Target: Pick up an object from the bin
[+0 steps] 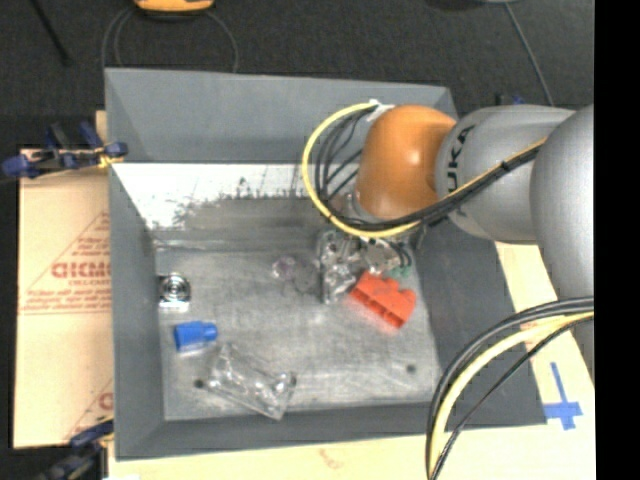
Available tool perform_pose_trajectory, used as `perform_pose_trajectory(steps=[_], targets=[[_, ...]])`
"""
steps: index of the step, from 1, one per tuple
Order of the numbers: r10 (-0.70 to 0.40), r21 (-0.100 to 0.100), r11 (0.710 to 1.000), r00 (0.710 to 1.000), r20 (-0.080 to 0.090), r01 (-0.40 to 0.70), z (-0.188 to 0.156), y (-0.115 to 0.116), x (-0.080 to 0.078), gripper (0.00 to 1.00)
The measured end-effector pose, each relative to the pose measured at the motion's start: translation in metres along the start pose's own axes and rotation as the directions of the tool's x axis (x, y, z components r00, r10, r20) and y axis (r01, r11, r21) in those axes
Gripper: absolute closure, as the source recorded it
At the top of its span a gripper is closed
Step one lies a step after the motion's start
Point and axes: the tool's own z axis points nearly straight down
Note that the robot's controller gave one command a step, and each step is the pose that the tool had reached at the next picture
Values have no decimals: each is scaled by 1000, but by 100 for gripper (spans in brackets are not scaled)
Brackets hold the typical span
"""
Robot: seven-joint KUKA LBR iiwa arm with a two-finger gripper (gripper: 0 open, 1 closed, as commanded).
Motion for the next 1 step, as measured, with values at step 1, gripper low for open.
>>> perform_pose_trajectory(steps=[1], targets=[[-224,3,975,975,-1,224,-180,-25,8,100]])
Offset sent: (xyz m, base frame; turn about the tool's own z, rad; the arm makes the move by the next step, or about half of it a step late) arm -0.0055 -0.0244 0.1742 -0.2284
